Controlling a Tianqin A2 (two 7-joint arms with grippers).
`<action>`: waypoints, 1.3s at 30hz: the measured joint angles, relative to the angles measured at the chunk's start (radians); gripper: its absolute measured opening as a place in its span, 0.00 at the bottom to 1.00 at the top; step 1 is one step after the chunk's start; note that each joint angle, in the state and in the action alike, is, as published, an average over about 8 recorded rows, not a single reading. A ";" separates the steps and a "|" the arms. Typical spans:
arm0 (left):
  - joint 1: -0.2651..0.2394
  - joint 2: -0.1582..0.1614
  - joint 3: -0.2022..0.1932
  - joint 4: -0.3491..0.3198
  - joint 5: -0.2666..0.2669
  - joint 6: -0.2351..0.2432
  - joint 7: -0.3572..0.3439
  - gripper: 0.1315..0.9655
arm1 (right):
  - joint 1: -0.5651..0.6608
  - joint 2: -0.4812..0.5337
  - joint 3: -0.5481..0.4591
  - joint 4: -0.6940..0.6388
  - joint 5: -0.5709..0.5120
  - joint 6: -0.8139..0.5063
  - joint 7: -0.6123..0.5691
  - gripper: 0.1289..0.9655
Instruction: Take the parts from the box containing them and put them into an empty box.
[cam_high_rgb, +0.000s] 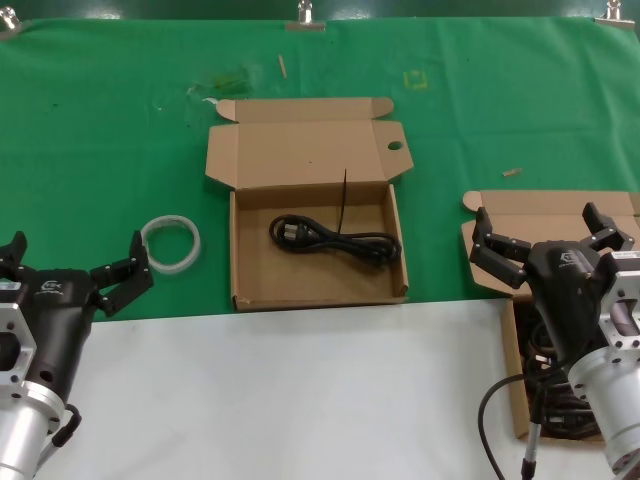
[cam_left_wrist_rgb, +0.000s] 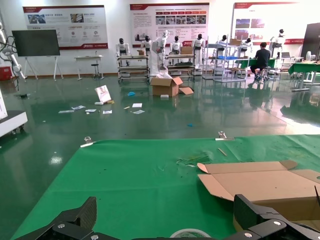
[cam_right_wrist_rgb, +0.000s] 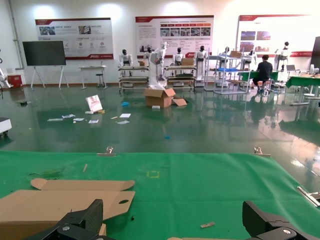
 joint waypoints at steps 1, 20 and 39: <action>0.000 0.000 0.000 0.000 0.000 0.000 0.000 1.00 | 0.000 0.000 0.000 0.000 0.000 0.000 0.000 1.00; 0.000 0.000 0.000 0.000 0.000 0.000 0.000 1.00 | 0.000 0.000 0.000 0.000 0.000 0.000 0.000 1.00; 0.000 0.000 0.000 0.000 0.000 0.000 0.000 1.00 | 0.000 0.000 0.000 0.000 0.000 0.000 0.000 1.00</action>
